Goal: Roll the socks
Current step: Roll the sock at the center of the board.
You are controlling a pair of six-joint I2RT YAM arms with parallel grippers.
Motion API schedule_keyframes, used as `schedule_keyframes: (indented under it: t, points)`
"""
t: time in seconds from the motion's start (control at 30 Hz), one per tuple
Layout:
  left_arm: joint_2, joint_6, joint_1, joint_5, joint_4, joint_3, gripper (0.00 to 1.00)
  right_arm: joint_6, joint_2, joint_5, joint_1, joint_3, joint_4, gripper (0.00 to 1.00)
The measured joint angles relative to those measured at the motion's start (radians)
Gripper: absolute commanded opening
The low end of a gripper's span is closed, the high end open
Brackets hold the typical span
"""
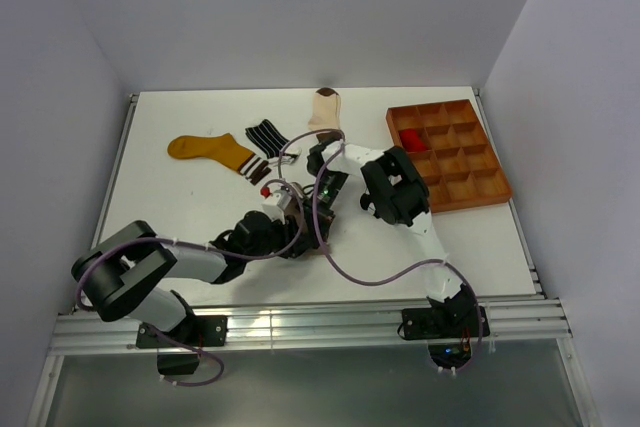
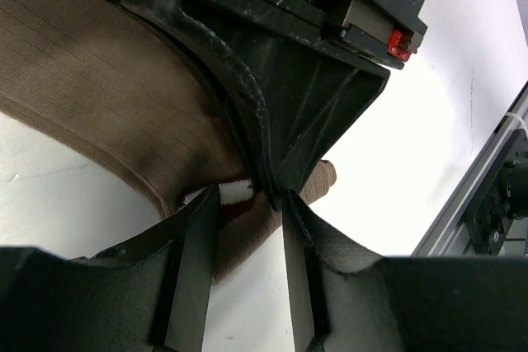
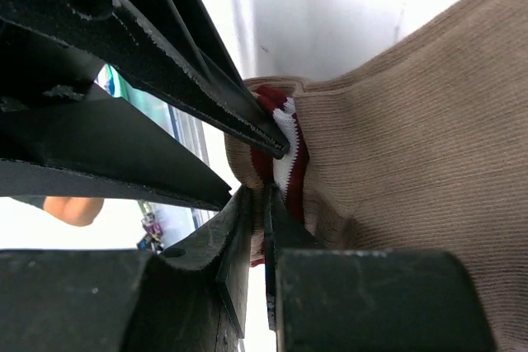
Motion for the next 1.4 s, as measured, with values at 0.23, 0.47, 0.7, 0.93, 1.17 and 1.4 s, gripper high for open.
schedule_keyframes:
  t: [0.23,0.47,0.7,0.93,1.17,1.4]
  points:
    - [0.021,0.019,-0.007,-0.003,0.033,0.0,0.43,0.037,0.015,-0.028,-0.025,0.0,-0.003,0.03]
    - [0.026,0.019,-0.013,-0.016,0.05,-0.004,0.47,0.052,0.018,-0.048,-0.061,-0.003,0.0,0.02]
    - [0.052,0.023,-0.019,-0.011,0.066,0.006,0.45,0.057,0.018,-0.062,-0.075,-0.025,0.003,0.02]
    - [0.093,0.007,-0.019,-0.014,0.099,0.015,0.28,0.071,0.018,-0.055,-0.079,-0.025,0.001,0.02]
    - [0.123,-0.06,-0.019,0.006,0.131,0.015,0.0,0.076,0.017,-0.055,-0.082,-0.039,0.001,0.1]
    - [0.132,-0.16,-0.019,0.081,0.135,0.009,0.0,0.154,-0.105,-0.025,-0.084,-0.2,0.125,0.19]
